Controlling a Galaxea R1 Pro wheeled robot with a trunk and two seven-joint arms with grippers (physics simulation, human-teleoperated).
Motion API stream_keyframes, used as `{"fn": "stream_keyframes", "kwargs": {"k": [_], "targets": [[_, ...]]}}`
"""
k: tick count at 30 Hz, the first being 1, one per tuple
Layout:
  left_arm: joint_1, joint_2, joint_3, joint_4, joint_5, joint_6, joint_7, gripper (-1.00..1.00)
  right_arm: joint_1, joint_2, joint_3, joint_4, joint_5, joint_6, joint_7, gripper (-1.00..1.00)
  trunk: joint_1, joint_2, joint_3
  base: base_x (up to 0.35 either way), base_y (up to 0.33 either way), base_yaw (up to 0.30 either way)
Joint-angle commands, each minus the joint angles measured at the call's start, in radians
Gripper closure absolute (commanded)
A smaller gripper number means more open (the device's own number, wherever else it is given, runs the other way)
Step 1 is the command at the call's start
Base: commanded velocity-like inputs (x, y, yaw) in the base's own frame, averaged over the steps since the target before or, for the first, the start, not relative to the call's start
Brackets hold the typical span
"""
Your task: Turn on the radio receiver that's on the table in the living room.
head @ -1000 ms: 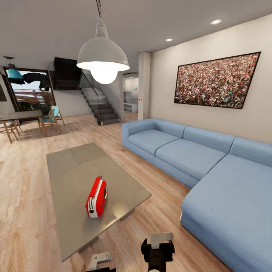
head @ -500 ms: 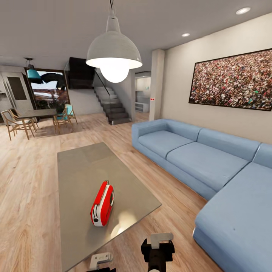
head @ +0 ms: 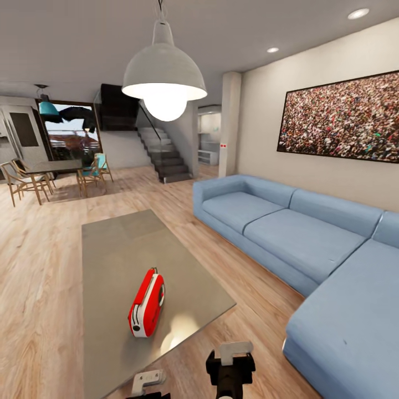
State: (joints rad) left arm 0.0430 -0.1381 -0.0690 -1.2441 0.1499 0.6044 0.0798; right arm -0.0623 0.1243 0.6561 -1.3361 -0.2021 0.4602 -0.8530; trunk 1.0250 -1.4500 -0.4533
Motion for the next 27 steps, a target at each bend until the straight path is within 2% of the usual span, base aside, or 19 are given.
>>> {"fn": "stream_keyframes", "kwargs": {"k": [1, 11, 27], "targets": [[0.000, 0.000, 0.000, 0.000, 0.000, 0.000, 0.000, -1.00, 0.000, 0.000, 0.003, 0.000, 0.000, 0.000, 0.000, -1.00, 0.000, 0.000, 0.000, 0.280, -0.108, 0.000], [0.000, 0.000, 0.000, 0.001, -0.001, 0.000, 0.001, -1.00, 0.000, 0.000, 0.015, 0.000, -0.002, 0.000, 0.000, -1.00, 0.000, 0.000, 0.000, 0.286, -0.080, 0.000], [0.000, 0.000, 0.000, 0.000, 0.000, -0.001, 0.002, -1.00, 0.000, 0.000, 0.014, 0.000, -0.001, 0.000, -0.002, -1.00, 0.000, 0.000, 0.000, 0.024, -0.005, 0.000]]}}
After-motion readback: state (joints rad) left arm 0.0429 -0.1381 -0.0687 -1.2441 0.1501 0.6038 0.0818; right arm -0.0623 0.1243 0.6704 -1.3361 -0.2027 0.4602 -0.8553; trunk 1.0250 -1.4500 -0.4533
